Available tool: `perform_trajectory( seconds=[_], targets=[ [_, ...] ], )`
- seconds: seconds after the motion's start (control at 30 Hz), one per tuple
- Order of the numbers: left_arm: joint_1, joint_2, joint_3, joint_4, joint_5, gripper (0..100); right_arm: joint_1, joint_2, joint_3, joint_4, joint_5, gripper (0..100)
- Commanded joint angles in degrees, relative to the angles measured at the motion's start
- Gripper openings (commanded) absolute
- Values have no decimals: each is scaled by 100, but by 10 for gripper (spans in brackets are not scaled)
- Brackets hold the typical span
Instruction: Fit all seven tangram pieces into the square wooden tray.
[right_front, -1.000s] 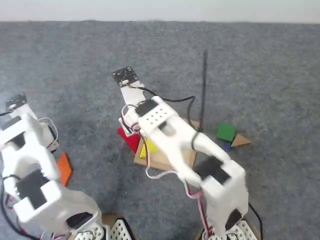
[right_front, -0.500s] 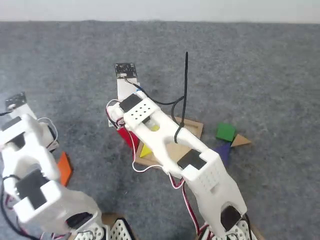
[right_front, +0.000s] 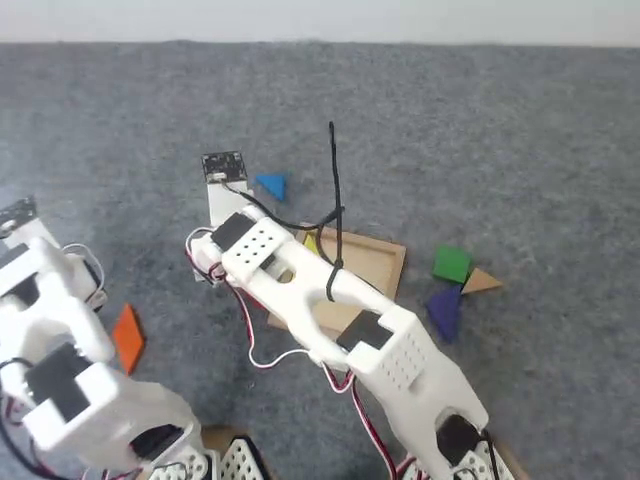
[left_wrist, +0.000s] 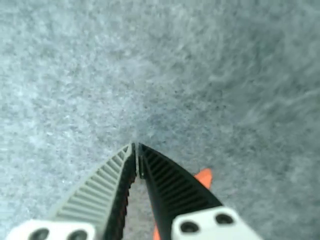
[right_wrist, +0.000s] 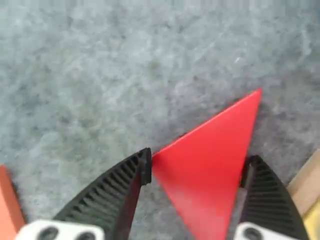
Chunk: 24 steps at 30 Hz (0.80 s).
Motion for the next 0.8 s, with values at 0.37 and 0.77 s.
perform_trajectory(
  seconds=[0.37,0.77],
  targets=[
    [-26,-79,-13,-88,-70,13,-277,444,-1152,453,1037,289],
    [-35,-79,-13,-79,-70,13,-338,796,-1468,541,1046,327]
  ],
)
